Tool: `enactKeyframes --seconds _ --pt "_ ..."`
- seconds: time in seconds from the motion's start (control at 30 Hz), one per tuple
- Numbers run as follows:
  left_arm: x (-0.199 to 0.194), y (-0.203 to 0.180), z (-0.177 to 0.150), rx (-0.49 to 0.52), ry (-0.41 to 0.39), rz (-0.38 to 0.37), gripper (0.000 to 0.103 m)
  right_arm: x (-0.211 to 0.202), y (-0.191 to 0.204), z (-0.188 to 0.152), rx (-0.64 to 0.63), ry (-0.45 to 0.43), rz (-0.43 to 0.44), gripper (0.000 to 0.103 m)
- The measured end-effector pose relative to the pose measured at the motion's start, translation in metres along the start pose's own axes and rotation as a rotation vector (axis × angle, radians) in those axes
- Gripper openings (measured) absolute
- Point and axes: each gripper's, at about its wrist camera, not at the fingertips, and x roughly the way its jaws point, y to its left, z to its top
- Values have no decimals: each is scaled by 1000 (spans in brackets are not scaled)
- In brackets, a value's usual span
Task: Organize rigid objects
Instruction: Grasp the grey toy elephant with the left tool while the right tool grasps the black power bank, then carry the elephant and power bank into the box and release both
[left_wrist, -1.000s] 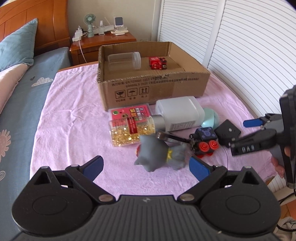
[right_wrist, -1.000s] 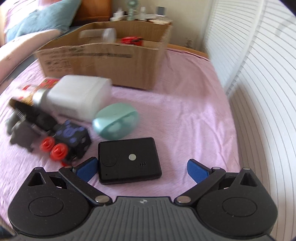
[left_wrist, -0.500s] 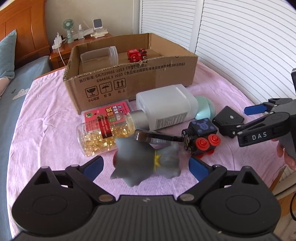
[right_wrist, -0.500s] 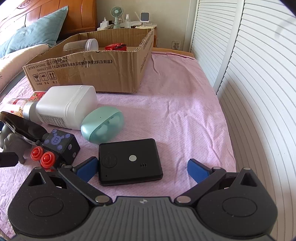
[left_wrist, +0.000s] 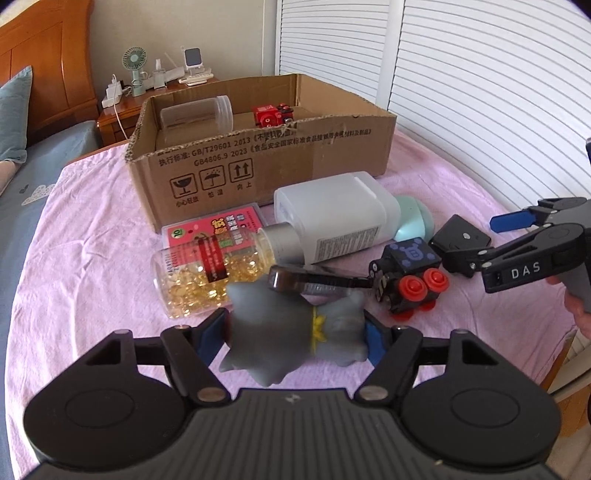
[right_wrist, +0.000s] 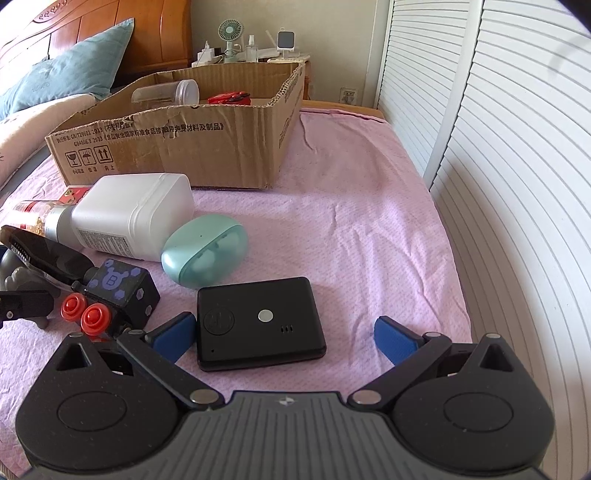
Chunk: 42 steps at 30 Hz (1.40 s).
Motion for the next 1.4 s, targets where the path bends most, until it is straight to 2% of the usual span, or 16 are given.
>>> enactKeyframes --seconds 0.17,0.37,0.67,0.77,0.83,0.9,1.07,1.17,1.23,1.4 --pt "-16 15 -14 -33 37 38 73 0 1 0 3 0 -3 103" --pt "-31 35 -30 -93 39 100 73 -1 1 0 3 1 -4 103" --pt "-28 32 -31 -94 35 119 73 2 11 3 -115 3 100 103" --pt "-26 34 -32 -106 44 115 74 -2 12 2 -133 -10 117 94" --pt "-25 34 -32 -109 48 113 74 -6 13 1 -142 -12 121 83" --pt "-24 35 -32 -112 49 112 74 -7 12 2 -141 -14 118 79" --pt "-22 35 -32 -118 57 109 75 -3 7 5 -123 -24 110 78" --pt "-22 34 -31 -118 52 120 81 -2 9 6 -123 -26 107 77" --pt "-23 34 -31 -121 48 126 81 -3 10 6 -121 -24 104 74" --pt "-24 34 -29 -124 51 124 81 -4 11 5 -108 -27 93 74"
